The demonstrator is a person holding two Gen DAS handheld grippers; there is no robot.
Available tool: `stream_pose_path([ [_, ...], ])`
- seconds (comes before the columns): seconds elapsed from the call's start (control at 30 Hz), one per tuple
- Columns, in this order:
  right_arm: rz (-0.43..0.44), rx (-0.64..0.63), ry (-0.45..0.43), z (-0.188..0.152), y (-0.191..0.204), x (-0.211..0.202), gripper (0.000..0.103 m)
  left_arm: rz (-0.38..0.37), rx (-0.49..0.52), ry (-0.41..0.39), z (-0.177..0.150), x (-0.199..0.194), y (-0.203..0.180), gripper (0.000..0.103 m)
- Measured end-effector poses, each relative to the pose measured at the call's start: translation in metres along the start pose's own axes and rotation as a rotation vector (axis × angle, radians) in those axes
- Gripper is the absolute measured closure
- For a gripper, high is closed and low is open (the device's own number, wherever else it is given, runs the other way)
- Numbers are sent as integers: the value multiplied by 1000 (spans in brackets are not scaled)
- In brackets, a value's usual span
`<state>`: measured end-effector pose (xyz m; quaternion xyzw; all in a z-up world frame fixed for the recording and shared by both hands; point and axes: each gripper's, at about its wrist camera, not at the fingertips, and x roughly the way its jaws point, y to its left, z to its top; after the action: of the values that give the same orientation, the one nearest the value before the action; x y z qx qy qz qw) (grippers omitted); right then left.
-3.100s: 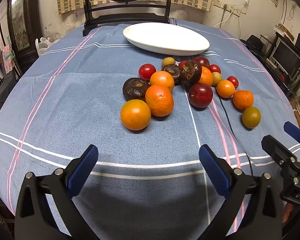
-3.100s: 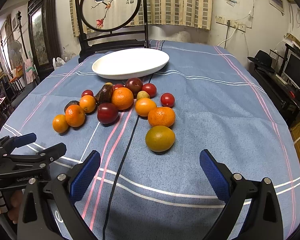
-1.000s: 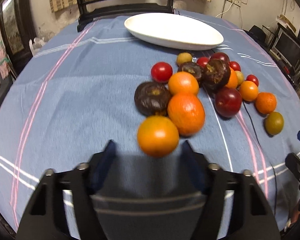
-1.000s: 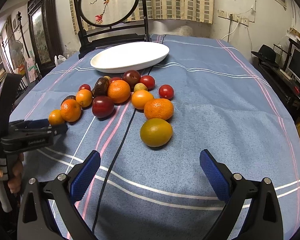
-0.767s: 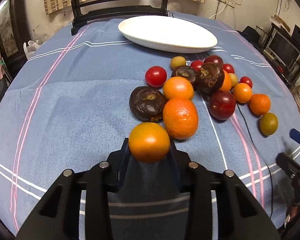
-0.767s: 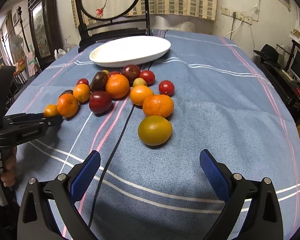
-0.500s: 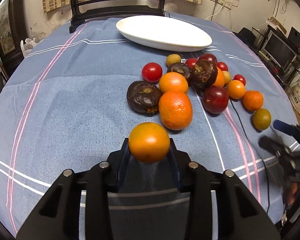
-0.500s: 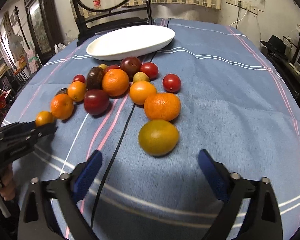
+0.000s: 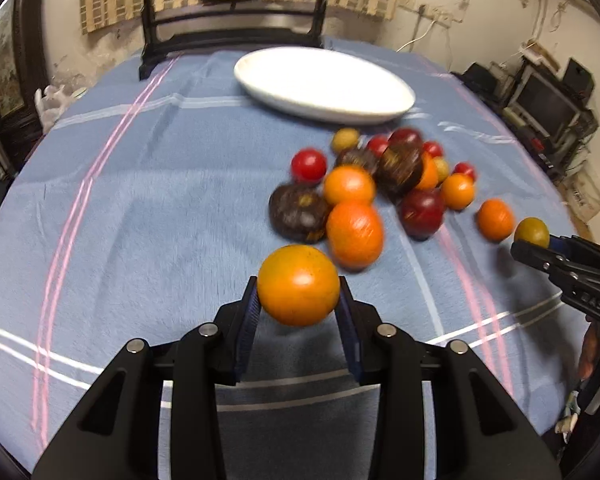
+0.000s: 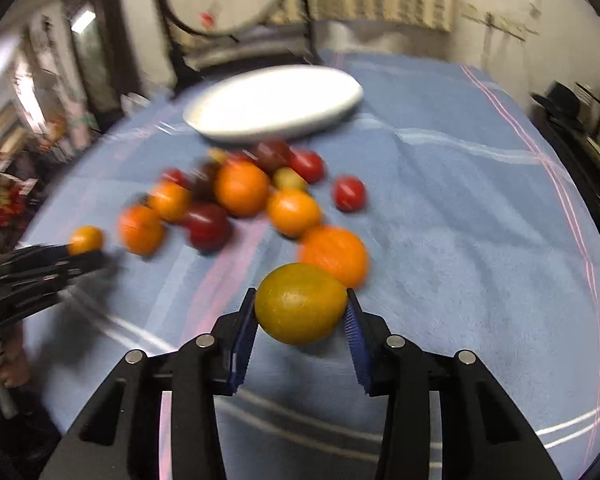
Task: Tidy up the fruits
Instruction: 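Carry both fruits to the white plate and open both tools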
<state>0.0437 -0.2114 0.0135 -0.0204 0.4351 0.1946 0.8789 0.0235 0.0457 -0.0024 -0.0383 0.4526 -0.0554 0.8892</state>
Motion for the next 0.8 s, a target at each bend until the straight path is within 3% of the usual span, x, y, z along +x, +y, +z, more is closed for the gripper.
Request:
stream_pose_path([
  [0.1,55,-49,-69,21,11,-19,61,5,28,-42,31,-11,-5,67],
  [0.2,92,-93,-84,59,22,-15,60,16,47,-78,71,-10,-13,67],
  [0.33,116,-96,-97,113,27,17,60,34,30,-95,126,10,-20,67],
  [0.47,62,-92,-87,153,23,59,60,47,-11,-49,171,57,-15,67],
  [0.6,49,-64,-29,176,11,107,60,69,-45,20,185,101,-7,67],
  [0.8,29,-70,45,182,8,148,60,101,-59,72,193,144,0,66],
])
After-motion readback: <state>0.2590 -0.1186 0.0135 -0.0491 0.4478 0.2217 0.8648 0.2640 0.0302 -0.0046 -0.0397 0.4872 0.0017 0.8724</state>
